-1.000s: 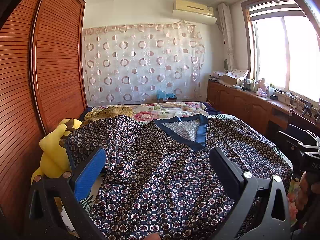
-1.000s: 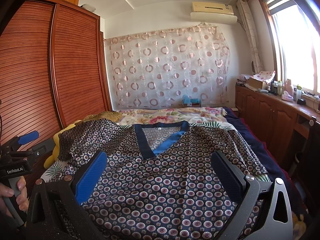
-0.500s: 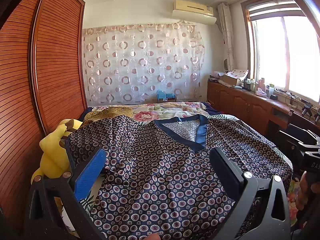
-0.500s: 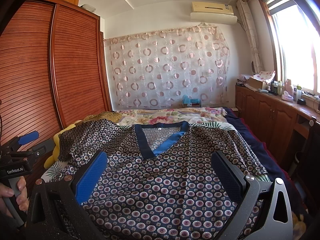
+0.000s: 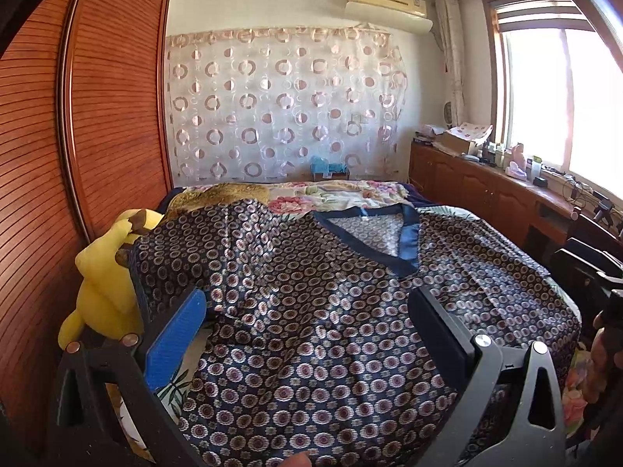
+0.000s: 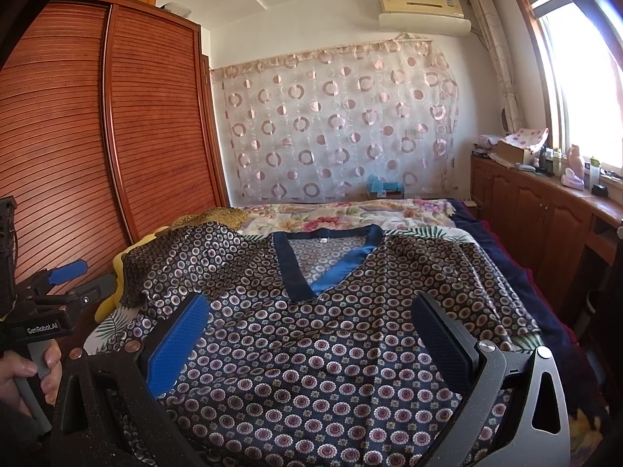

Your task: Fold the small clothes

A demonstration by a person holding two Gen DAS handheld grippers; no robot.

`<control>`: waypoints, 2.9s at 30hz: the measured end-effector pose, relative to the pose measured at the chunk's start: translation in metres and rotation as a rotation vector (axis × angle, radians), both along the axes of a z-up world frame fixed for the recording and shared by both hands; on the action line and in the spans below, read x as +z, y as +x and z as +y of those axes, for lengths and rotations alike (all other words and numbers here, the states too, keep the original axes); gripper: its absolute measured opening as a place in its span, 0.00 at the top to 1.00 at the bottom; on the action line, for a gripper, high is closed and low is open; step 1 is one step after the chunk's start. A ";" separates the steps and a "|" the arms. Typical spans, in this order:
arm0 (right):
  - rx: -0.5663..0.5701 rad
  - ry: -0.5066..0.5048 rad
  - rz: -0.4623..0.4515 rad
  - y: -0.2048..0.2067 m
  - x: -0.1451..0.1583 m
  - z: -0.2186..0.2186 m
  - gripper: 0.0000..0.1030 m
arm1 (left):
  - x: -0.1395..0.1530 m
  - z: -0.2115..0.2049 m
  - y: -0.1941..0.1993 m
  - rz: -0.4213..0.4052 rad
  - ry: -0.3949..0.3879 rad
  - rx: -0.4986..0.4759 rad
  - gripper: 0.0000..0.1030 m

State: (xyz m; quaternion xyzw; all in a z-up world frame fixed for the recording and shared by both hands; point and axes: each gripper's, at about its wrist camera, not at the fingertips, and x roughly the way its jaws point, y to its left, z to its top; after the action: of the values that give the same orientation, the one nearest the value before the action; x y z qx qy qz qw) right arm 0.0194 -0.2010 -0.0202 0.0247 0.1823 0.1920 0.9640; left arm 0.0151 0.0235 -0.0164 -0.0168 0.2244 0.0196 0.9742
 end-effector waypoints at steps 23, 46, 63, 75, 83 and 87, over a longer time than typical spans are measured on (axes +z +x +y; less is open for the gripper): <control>0.093 -0.094 0.025 0.047 -0.016 0.038 0.00 | -0.038 0.092 0.028 0.094 0.002 0.092 0.00; 0.155 -0.216 0.094 0.088 -0.023 0.066 0.00 | -0.107 0.145 0.097 0.391 0.077 0.083 0.38; 0.154 -0.245 0.102 0.096 -0.027 0.073 0.00 | -0.043 0.139 0.082 0.201 0.127 0.049 0.96; 0.141 -0.202 0.143 0.103 -0.028 0.061 0.00 | 0.003 0.041 0.125 0.172 0.189 -0.198 0.96; 0.139 -0.194 0.143 0.100 -0.025 0.060 0.00 | 0.003 0.030 0.104 0.169 0.147 -0.263 0.63; 0.136 -0.198 0.139 0.097 -0.024 0.061 0.00 | 0.006 0.046 0.086 0.151 0.084 -0.260 0.23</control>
State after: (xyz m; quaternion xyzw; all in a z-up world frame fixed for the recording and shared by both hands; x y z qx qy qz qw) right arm 0.1168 -0.1401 -0.0442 -0.0699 0.2679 0.2355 0.9316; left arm 0.1009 0.0698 -0.0103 0.0547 0.2961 -0.0959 0.9488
